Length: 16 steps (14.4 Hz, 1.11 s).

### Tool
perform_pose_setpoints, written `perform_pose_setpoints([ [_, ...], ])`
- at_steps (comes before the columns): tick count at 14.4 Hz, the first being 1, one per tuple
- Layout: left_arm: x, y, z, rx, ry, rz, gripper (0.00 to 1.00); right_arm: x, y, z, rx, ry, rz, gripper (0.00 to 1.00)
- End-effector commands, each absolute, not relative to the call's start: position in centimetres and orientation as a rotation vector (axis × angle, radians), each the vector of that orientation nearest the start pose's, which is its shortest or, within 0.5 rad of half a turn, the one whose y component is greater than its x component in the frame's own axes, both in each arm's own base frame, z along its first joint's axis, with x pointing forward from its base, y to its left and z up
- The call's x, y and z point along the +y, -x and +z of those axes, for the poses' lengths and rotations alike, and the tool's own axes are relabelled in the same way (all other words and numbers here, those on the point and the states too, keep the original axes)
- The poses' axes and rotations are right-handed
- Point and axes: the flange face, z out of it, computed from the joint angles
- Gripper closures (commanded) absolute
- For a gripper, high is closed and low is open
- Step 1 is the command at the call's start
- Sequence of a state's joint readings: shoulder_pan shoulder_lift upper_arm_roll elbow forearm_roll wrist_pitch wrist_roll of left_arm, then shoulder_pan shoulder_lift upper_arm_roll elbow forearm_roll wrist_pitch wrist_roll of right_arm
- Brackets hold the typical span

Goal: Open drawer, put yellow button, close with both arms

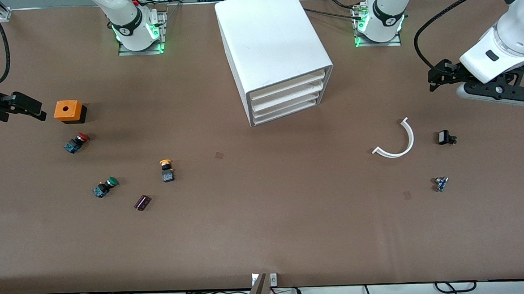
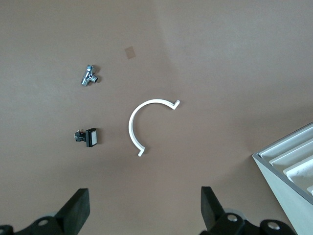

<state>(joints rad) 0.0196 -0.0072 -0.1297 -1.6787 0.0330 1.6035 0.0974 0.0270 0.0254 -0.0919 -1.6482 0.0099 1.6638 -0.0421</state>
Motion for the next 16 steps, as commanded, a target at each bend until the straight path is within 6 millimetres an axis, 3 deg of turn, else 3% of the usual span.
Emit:
perform_pose_setpoints([
  [1, -5.7, -54.4, 58.8, 0.316, 3.098, 0.105, 0.00, -3.4, -56.0, 58.5, 0.012, 3.145, 0.000, 0.00],
  [9, -5.8, -54.5, 59.2, 0.319, 3.098, 0.103, 0.00, -2.3, -56.1, 58.7, -0.017, 3.143, -0.005, 0.00],
  [12, -6.6, -53.7, 59.1, 0.333, 3.114, 0.228, 0.00, -2.4, -56.4, 58.8, -0.012, 3.144, -0.017, 0.00],
  [16, -9.0, -53.4, 56.7, 0.378, 3.273, 0.449, 0.00, -2.7, -56.8, 57.8, -0.008, 3.145, 0.017, 0.00],
])
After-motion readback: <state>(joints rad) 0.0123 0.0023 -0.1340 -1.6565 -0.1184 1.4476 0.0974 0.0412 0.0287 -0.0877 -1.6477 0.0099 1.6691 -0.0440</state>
